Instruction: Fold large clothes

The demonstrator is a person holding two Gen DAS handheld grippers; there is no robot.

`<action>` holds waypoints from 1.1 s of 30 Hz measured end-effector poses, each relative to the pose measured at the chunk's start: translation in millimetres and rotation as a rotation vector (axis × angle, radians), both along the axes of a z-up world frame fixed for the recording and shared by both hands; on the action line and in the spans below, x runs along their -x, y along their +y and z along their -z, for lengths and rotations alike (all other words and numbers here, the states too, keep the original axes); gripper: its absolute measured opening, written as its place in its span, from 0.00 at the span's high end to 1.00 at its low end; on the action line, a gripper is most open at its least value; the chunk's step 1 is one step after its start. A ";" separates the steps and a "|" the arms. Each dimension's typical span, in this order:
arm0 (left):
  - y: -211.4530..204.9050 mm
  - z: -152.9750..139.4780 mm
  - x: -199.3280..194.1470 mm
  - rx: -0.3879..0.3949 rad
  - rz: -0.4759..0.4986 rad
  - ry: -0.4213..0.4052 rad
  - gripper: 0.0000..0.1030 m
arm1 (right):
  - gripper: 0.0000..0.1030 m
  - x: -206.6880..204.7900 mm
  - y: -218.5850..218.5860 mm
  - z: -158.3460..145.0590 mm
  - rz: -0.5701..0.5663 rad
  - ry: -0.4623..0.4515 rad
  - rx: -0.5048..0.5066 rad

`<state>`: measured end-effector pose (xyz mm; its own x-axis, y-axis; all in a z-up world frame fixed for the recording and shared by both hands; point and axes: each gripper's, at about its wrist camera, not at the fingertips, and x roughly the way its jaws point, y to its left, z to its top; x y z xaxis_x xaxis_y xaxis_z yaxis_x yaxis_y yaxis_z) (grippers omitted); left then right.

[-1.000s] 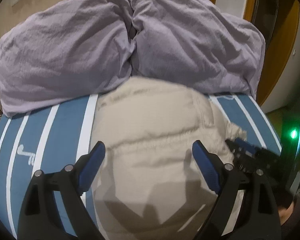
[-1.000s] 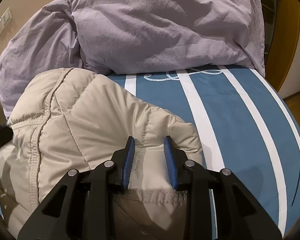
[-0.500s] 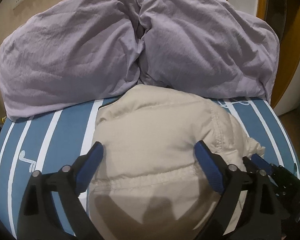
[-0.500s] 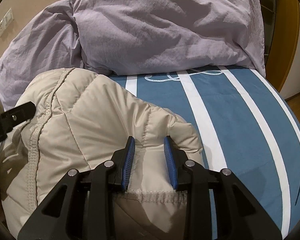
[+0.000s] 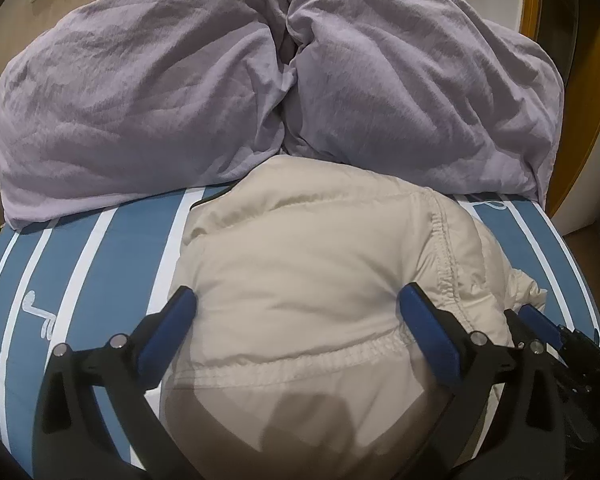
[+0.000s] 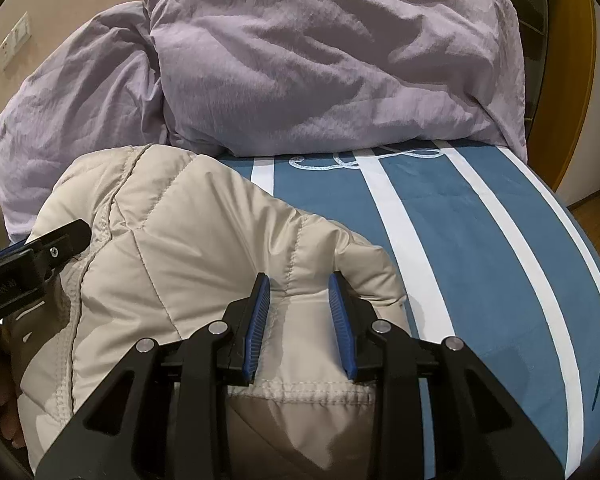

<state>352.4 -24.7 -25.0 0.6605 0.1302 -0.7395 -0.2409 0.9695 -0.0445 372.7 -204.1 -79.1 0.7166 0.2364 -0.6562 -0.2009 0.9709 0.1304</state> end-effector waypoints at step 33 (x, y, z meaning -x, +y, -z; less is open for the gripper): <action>-2.5 14.4 -1.0 -0.030 -0.017 -0.036 0.02 | 0.68 6.6 5.7 1.9 0.023 -0.059 0.041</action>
